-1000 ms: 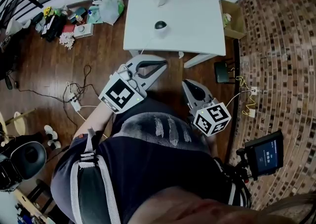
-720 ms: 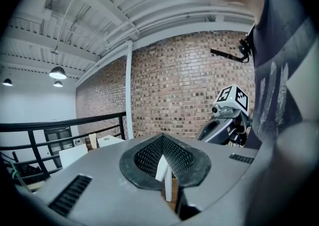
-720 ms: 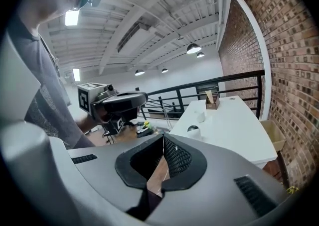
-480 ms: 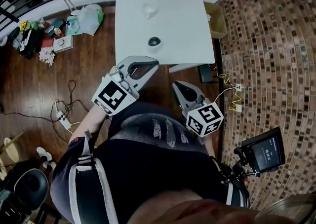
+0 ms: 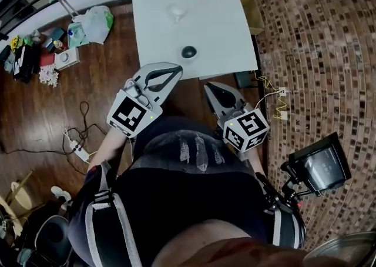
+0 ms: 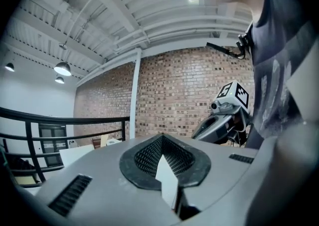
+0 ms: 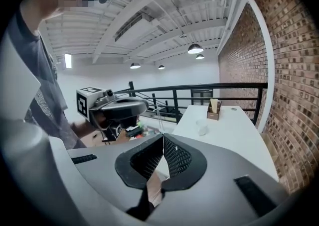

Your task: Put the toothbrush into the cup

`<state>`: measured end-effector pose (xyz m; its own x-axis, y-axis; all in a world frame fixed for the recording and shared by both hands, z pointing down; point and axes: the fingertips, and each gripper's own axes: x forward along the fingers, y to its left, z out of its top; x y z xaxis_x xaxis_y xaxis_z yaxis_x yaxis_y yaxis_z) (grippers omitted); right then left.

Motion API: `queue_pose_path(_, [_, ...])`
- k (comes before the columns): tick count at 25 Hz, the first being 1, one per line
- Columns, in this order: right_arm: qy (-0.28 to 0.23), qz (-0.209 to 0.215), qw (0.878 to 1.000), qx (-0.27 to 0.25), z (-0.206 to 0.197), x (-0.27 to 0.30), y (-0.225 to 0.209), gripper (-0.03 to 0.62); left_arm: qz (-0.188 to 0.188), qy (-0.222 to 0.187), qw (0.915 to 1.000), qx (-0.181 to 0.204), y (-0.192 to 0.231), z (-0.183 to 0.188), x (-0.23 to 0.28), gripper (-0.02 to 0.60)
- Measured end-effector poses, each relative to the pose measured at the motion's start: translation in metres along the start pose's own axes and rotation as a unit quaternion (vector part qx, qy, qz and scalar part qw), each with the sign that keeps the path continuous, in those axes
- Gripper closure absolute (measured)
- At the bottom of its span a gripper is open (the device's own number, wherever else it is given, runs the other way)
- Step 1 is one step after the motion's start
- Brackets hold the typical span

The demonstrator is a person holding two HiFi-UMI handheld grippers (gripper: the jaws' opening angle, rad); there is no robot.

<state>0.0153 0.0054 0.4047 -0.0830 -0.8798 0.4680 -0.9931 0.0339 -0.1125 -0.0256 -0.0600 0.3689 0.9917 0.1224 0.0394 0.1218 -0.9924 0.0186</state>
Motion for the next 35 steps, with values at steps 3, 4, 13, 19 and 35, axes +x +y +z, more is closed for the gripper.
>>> queue_pose_path(3, [0.01, 0.018, 1.0, -0.017, 0.007, 0.024, 0.008, 0.592, 0.028, -0.019, 0.9992, -0.02, 0.017, 0.006, -0.016, 0.584])
queue_pose_path(4, [0.012, 0.026, 0.999, -0.023, 0.011, 0.032, 0.01, 0.592, 0.038, -0.015, 0.9989, -0.024, 0.023, 0.005, -0.022, 0.584])
queue_pose_path(13, [0.005, 0.077, 0.996, -0.047, 0.036, 0.056, -0.014, 0.592, 0.07, 0.036, 0.9968, -0.015, 0.041, -0.002, 0.003, 0.584])
queue_pose_path(19, [0.007, 0.112, 0.992, -0.058, 0.045, 0.064, -0.056, 0.592, 0.088, 0.044, 0.9951, -0.004, 0.052, 0.004, 0.055, 0.584])
queue_pose_path(35, [0.008, 0.181, 0.982, -0.056, 0.058, 0.078, -0.172, 0.592, 0.172, 0.103, 0.9797, -0.005, 0.081, 0.006, 0.144, 0.584])
